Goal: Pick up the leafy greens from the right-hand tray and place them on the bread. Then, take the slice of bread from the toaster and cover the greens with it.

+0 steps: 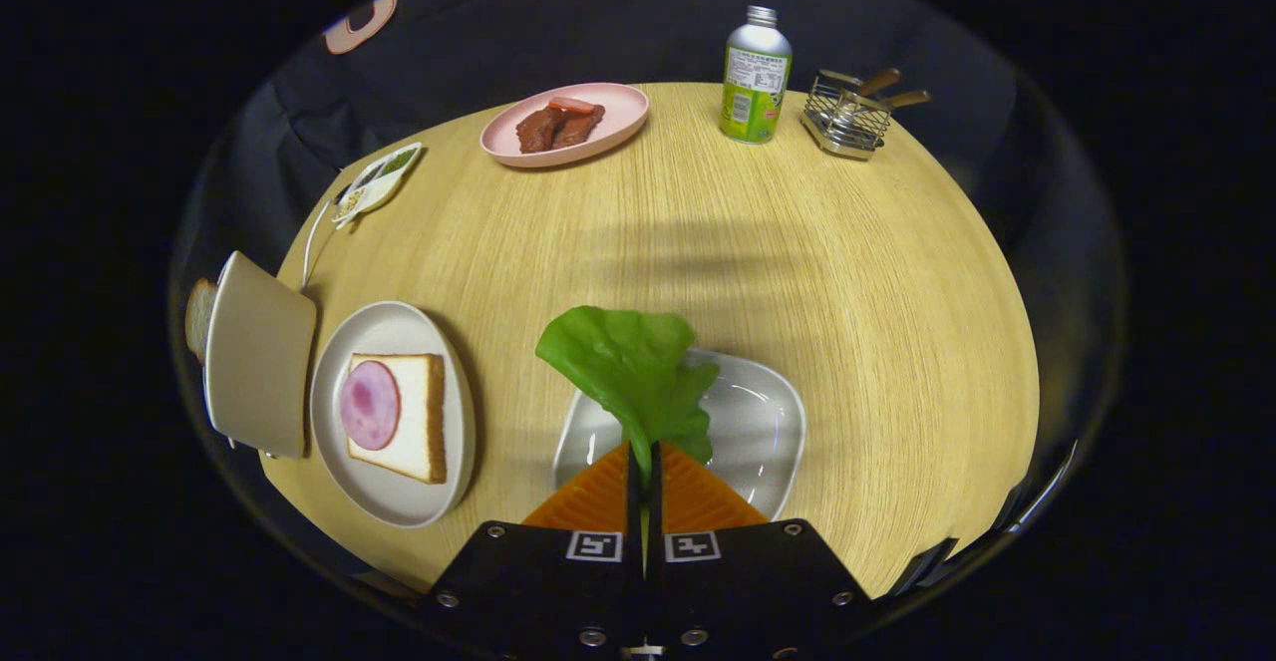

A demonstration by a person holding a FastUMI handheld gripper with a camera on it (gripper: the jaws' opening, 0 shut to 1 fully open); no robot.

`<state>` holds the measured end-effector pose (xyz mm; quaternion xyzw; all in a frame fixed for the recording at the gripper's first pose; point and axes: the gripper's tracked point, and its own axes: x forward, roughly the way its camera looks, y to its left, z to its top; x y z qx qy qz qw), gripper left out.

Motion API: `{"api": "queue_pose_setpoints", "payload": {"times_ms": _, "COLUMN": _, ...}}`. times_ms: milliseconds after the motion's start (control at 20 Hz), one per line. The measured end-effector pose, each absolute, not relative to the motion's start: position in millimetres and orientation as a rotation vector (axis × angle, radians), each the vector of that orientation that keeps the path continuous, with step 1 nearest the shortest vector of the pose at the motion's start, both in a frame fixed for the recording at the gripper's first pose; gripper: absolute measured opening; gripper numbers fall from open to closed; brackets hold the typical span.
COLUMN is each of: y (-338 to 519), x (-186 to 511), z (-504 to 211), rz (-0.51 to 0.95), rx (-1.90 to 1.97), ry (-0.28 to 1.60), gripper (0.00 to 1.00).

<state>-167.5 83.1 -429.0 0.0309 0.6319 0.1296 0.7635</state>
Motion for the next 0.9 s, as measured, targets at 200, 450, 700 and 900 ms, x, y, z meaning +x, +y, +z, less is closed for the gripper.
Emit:
{"api": "queue_pose_setpoints", "payload": {"times_ms": 200, "y": 118, "x": -168, "z": -404, "rz": 0.344, "rx": 0.115, "ry": 1.360, "gripper": 0.01}}
{"api": "queue_pose_setpoints", "payload": {"times_ms": 450, "y": 173, "x": -169, "z": -384, "rz": 0.474, "rx": 0.103, "ry": 1.339, "gripper": 0.02}}
{"api": "queue_pose_setpoints", "payload": {"times_ms": 700, "y": 208, "x": -167, "z": -403, "rz": 0.492, "rx": 0.042, "ry": 1.331, "gripper": 0.03}}
{"api": "queue_pose_setpoints", "payload": {"times_ms": 900, "y": 233, "x": -178, "z": -408, "rz": 0.533, "rx": 0.061, "ry": 1.371, "gripper": 0.03}}
